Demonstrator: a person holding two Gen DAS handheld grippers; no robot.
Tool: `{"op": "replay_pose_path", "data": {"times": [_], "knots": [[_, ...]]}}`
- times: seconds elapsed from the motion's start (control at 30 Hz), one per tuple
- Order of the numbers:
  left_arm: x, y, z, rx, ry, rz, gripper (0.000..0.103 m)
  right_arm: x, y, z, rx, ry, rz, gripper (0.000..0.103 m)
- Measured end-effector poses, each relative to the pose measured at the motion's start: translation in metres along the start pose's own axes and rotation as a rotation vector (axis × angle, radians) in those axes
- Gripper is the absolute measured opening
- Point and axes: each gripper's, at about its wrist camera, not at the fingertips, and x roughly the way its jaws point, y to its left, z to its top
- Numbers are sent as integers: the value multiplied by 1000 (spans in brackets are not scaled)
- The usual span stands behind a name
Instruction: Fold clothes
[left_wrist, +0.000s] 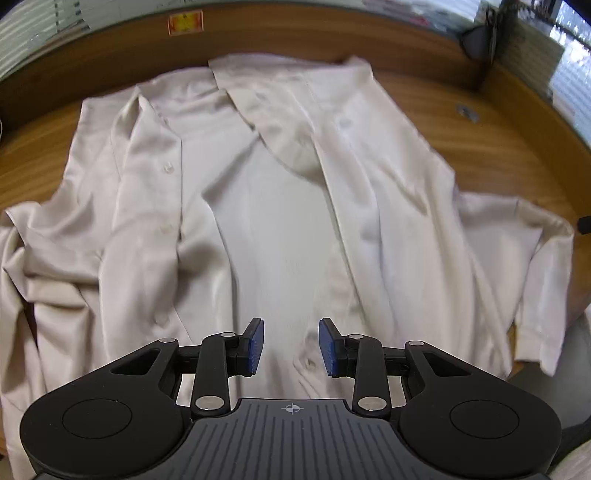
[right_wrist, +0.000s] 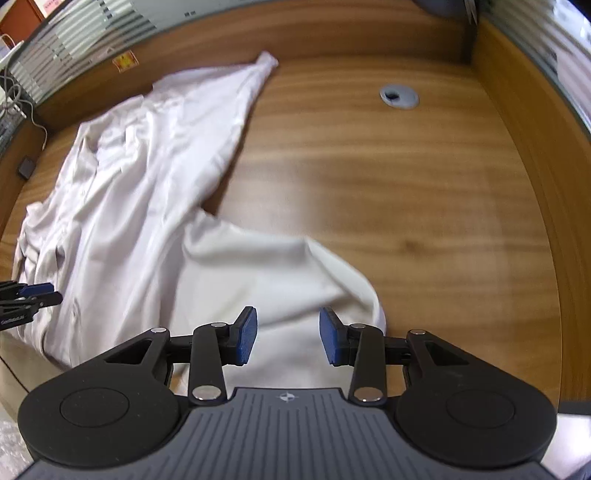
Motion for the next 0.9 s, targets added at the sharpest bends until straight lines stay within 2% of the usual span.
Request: {"op": "replay_pose_path", "data": {"times": [0.33,0.4,0.47,0.63,0.9], "knots": [[25,-12,-1,14,6,-20,35,1,-22,-46,44,30,-31,42],[25,-12,0,3,-2,-39,18,0,-24,-50,52,29,-34,42],[22,-13,0,-17,-13,-55,7,-1,-25,-53,58,28,-35,42],[0,-14,-2,-87,-56,-52,5,-2,-28,-56,56,27,-30,42],[-54,-18,-16,-181,-94,46,5,7,-29,-65,51,52,-8,42]]}}
